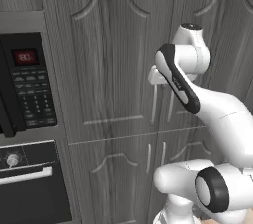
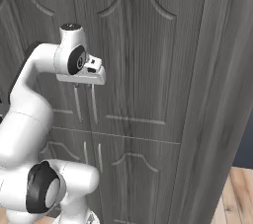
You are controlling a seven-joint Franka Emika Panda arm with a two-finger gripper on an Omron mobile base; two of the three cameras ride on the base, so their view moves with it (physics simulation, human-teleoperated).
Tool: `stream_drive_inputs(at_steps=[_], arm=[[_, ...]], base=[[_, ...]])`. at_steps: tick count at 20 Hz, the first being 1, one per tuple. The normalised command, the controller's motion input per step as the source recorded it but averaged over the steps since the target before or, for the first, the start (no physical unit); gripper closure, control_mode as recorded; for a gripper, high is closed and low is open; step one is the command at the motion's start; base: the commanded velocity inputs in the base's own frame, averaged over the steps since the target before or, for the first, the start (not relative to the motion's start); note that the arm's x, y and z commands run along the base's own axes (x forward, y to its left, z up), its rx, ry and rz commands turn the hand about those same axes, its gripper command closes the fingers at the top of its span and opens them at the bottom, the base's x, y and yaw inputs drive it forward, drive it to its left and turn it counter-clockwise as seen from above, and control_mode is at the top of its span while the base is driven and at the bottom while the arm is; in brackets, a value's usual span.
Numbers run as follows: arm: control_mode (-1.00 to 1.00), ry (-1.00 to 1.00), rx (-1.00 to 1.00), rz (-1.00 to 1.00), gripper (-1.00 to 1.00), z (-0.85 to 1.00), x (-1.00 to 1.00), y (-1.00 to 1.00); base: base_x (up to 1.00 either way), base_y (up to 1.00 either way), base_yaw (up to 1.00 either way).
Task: Navigate to the range hood.
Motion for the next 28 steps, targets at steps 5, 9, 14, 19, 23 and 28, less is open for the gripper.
stream_drive_inputs(at_steps=[5, 9, 14, 19, 23, 28], arm=[[-1.0, -0.02, 0.0, 0.0, -1.0, -0.03, -0.59, -0.04], [-1.0, -0.03, 0.0, 0.0, -1.0, -0.26, -1.0, -0.03], [-1.0, -0.01, 0.0, 0.0, -1.0, -0.3, -0.9, 0.0], [1.0, 0.0, -0.01, 0.01, -1.0, -0.18, -0.21, 0.0], [1.0, 0.0, 0.0, 0.0, -1.0, 0.0, 0.0, 0.0], [1.0, 0.0, 0.0, 0.0, -1.0, 0.0, 0.0, 0.0]], base=[[0.0, 0.0, 0.0], [0.0, 0.0, 0.0], [0.0, 0.0, 0.0], [-0.19, 0.05, 0.14], [-0.31, 0.19, 0.41], [-0.12, 0.38, 0.5]])
